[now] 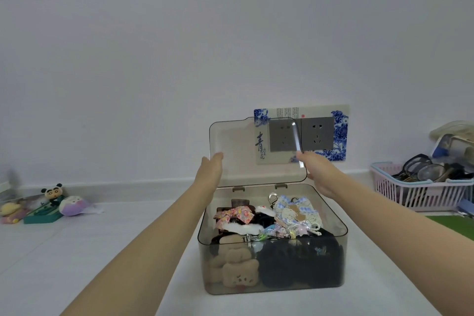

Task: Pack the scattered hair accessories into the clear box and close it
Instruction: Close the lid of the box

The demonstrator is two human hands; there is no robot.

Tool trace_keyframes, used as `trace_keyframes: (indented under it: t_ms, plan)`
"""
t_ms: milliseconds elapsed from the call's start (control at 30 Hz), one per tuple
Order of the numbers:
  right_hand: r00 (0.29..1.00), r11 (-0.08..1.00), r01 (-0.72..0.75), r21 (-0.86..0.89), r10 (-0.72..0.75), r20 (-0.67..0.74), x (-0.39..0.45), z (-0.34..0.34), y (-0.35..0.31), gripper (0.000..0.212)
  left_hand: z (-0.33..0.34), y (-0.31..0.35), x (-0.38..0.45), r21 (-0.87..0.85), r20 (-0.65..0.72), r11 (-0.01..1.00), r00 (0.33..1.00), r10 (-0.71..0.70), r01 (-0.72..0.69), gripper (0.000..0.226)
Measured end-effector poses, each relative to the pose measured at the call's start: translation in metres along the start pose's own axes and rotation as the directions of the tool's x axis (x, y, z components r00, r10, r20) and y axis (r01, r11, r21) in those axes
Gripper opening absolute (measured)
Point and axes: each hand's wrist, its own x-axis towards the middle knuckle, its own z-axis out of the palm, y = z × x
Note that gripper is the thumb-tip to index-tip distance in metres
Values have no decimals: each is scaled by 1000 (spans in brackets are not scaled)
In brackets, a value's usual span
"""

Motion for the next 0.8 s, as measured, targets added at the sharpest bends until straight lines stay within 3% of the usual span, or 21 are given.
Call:
trace_keyframes:
  t_ms: [100,200,467,667,800]
  plan:
    - [999,979,-47,199,45,15,1,-6,0,55,-3,0,3,-136,30,990,999,37,-33,58]
    - [999,963,-46,265,43,16,-7,-13,-3,60,-9,-1,3,-184,39,980,996,81,-73,59]
    - [998,984,-47,172,55,-43,-35,-38,-14,62,-37,6,-21,-123,3,988,995,99,-98,69]
    - [999,996,-50,73,52,-15,-64,-48,-13,70,-52,3,-56,-94,67,992,993,94,-87,73]
    - [996,997,-74,22,74,-39,-83,-48,-4,64,-56,-11,-77,-49,103,997,993,62,-57,73]
